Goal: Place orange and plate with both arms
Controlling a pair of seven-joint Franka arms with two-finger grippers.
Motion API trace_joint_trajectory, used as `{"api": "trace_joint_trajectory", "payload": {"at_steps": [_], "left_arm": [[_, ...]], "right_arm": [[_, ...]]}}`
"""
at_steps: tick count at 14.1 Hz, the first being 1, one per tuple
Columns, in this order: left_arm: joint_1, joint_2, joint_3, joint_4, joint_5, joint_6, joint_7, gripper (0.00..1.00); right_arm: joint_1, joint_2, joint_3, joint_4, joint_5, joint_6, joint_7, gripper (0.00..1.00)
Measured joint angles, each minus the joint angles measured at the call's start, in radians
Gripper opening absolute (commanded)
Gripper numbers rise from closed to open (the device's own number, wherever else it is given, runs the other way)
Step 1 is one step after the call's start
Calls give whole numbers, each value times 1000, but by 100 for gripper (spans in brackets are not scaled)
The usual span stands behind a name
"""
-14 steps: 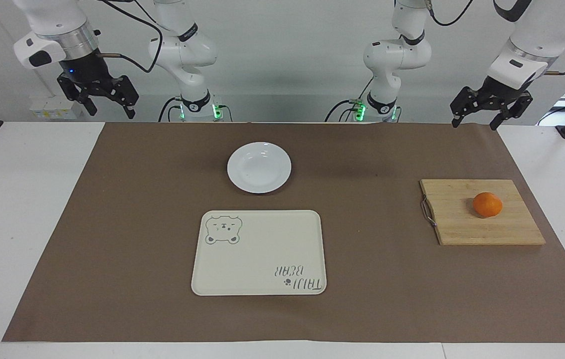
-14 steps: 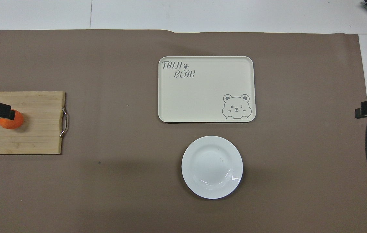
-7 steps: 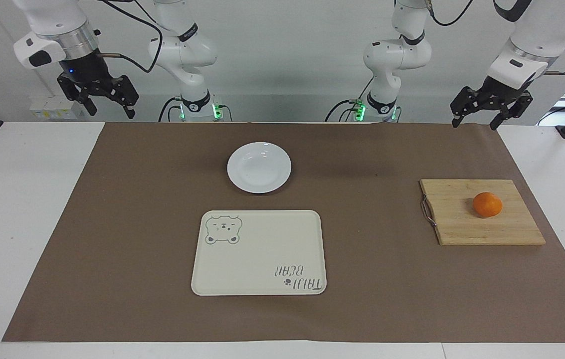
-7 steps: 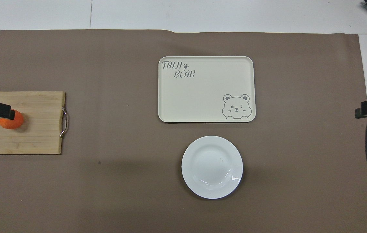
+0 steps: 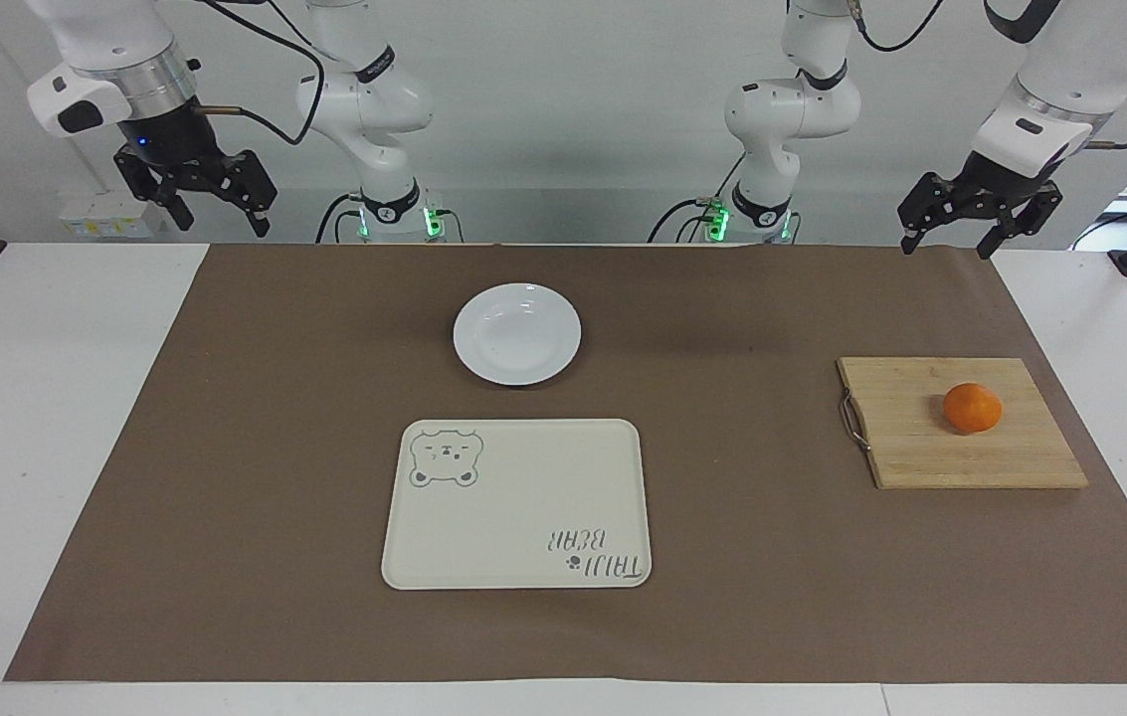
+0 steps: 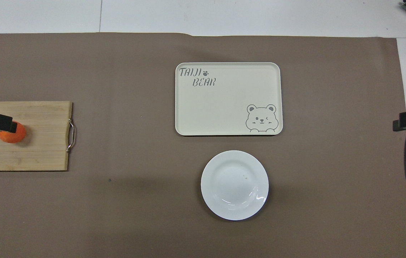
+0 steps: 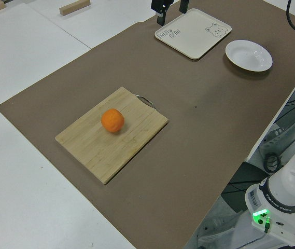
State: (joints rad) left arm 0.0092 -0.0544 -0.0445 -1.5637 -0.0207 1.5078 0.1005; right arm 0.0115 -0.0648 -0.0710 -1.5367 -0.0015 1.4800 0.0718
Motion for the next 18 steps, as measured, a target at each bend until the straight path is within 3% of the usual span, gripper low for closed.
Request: {"api": "trace_joint_trajectory", "payload": {"at_steps": [4, 8, 12, 18], "left_arm": [[20, 0, 4, 0, 0, 13, 6, 100], [97, 18, 7, -38, 0, 124, 114, 100], [221, 123, 9, -130, 0, 373, 306, 100], [302, 270, 9, -151, 0, 563, 463, 100]], "right_arm": [[0, 0, 0, 0, 0, 0, 0, 100], [0, 0, 0, 0, 0, 0, 0, 100], [0, 0, 0, 0, 0, 0, 0, 100], [0, 0, 0, 0, 0, 0, 0, 100]]}}
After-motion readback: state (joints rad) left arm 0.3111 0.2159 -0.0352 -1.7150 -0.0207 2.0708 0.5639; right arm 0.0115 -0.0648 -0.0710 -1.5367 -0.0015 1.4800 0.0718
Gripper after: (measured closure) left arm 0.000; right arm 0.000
